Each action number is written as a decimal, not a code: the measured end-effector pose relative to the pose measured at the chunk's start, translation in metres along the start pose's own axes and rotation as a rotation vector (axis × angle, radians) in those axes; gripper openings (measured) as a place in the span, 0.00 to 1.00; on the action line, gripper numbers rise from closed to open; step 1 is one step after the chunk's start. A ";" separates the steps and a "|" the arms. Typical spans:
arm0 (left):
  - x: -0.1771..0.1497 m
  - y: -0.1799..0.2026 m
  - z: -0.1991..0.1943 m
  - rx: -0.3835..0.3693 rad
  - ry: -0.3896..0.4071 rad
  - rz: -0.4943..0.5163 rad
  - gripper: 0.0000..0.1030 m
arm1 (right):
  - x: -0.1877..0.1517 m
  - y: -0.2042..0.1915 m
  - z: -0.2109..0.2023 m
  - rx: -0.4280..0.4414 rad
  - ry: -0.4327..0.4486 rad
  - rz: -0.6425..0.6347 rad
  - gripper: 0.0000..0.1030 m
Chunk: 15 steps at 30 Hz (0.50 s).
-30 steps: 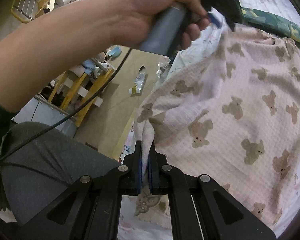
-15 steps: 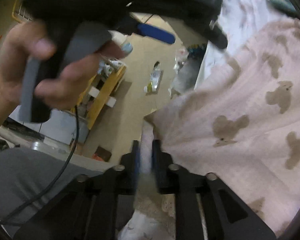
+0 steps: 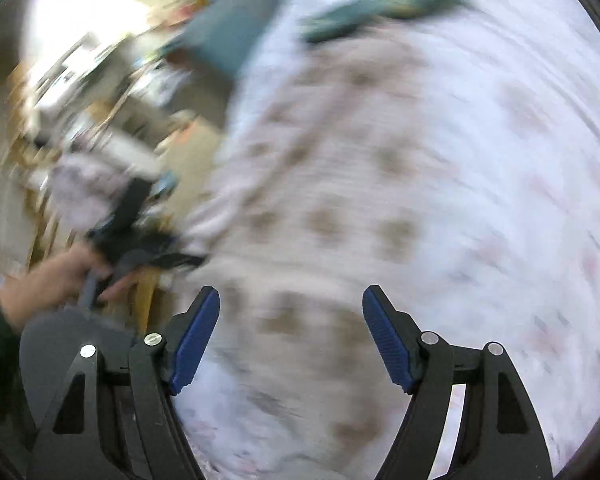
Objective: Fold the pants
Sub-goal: 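Fold the held hems over toward the waistband with both grippers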
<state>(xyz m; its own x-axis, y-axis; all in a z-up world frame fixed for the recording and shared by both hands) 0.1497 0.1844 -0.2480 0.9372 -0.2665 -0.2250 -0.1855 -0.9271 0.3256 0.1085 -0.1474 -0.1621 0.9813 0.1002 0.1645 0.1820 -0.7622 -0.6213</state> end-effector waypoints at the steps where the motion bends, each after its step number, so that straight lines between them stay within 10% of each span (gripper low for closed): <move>1: -0.002 0.004 0.001 -0.007 -0.011 0.008 0.71 | -0.003 0.010 0.001 -0.012 -0.019 0.046 0.75; 7: -0.009 0.042 -0.005 0.149 -0.032 0.060 0.22 | -0.033 0.027 0.054 0.080 -0.211 0.223 0.68; 10: -0.013 0.056 -0.010 0.222 -0.069 0.063 0.06 | -0.039 0.012 0.066 0.040 -0.214 0.151 0.31; 11: -0.014 0.063 -0.016 0.252 -0.067 0.083 0.04 | -0.038 0.011 0.067 0.036 -0.208 0.153 0.01; 15: -0.015 0.088 -0.057 0.294 -0.001 0.078 0.03 | -0.018 0.001 0.043 0.063 -0.124 0.141 0.02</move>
<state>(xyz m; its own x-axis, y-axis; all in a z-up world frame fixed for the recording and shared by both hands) 0.1358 0.1218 -0.1639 0.9166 -0.3396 -0.2108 -0.3342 -0.9405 0.0620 0.0940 -0.1225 -0.1986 0.9969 0.0763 -0.0212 0.0417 -0.7328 -0.6791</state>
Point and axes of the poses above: each gripper's, at about its wrist camera, not at the fingertips, and z roughly the way its jaws point, y to its right, x to its top, the point moved 6 cm from there along z, roughly the way its jaws point, and after that the axes turned 9 degrees about -y, right-handed, at the moved point
